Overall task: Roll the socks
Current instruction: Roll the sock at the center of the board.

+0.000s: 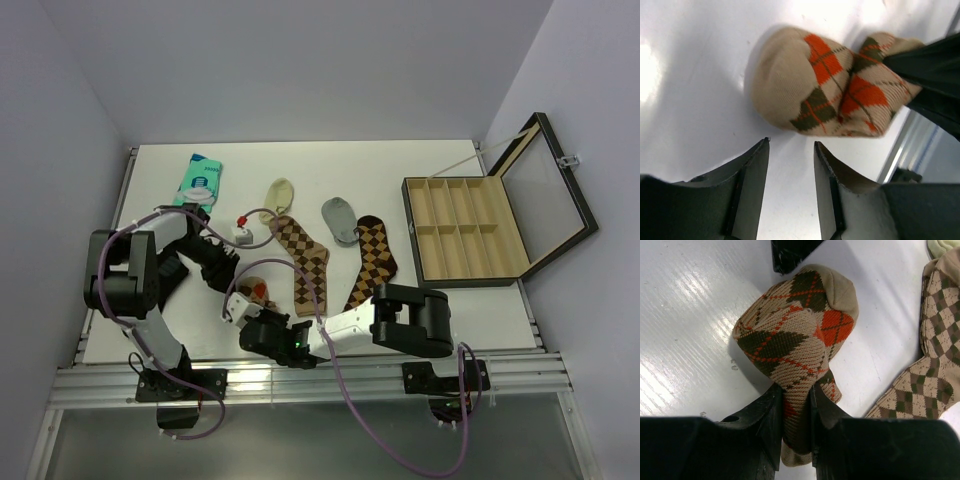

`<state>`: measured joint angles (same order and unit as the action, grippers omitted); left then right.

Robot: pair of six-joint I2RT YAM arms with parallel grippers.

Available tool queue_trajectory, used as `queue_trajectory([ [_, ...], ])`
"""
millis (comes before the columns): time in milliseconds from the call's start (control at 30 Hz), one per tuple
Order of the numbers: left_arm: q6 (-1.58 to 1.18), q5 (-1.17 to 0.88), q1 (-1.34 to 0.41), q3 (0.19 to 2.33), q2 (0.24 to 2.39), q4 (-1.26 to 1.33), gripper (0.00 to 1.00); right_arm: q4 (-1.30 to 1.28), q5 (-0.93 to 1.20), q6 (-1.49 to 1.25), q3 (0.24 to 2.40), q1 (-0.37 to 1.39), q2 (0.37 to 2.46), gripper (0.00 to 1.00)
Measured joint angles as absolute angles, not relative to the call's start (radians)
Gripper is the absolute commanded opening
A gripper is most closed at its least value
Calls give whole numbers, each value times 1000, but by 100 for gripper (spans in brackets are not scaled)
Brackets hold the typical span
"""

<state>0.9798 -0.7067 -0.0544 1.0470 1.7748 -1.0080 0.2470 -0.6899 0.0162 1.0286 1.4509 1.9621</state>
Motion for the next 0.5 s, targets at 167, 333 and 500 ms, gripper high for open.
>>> queue_trajectory([
  [167, 893, -683, -88, 1015, 1743, -914, 47, 237, -693, 12, 1035, 1452, 1964, 1],
  [333, 815, -658, -95, 1011, 1723, -828, 46, 226, -697, 9, 1042, 1453, 1966, 1],
  [500, 790, -638, -109, 1002, 1723, -796, 46, 224, -698, 8, 1042, 1453, 1966, 1],
])
